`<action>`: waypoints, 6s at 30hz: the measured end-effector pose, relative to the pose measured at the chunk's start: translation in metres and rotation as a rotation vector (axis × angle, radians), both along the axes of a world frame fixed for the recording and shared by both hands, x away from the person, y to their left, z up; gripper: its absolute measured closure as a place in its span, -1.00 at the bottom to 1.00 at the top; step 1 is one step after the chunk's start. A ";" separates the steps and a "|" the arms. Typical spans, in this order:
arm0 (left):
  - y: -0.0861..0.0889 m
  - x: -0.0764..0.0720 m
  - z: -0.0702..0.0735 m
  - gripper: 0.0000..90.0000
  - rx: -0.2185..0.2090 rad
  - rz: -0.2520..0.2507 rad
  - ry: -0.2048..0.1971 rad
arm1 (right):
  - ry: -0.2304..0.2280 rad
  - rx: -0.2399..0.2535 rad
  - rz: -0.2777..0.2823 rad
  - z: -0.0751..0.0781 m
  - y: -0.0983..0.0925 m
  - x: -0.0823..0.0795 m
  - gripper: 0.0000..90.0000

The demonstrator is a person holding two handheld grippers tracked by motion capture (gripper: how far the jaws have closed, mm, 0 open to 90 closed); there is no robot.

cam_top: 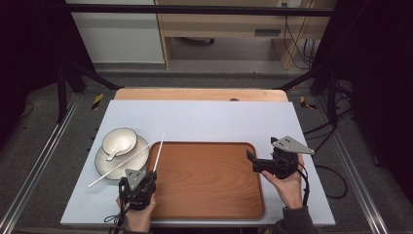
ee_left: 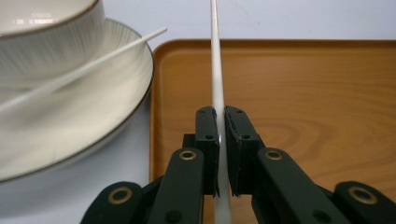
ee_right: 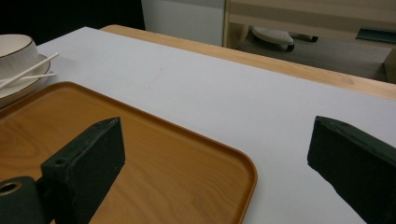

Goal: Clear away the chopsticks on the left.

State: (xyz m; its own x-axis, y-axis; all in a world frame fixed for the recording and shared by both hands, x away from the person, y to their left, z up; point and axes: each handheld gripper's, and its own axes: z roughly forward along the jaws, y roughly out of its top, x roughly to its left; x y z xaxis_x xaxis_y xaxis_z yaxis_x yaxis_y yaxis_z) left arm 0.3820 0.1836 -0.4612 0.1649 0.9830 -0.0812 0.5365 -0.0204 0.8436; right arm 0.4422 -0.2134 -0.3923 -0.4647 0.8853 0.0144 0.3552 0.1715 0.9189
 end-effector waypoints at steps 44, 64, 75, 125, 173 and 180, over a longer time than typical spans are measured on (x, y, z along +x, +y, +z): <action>0.001 0.005 -0.011 0.57 0.042 0.021 0.064 | 0.004 0.000 -0.010 -0.001 -0.002 0.000 -0.90; 0.031 0.028 0.051 -0.39 0.147 -0.446 0.004 | -0.003 -0.004 -0.002 0.002 0.001 -0.002 -0.90; 0.081 0.033 0.048 -0.50 0.164 -0.532 0.001 | -0.002 -0.002 -0.002 0.001 0.001 -0.002 -0.90; 0.138 0.062 0.009 0.86 0.289 -0.455 0.157 | 0.016 -0.020 0.004 -0.004 0.005 0.001 -0.90; 0.055 0.021 0.052 0.87 0.181 -0.328 -0.021 | 0.005 -0.011 -0.003 -0.002 0.002 -0.001 -0.90; 0.041 0.016 0.051 0.87 0.134 -0.263 -0.012 | 0.001 -0.004 -0.010 0.001 -0.001 -0.002 -0.90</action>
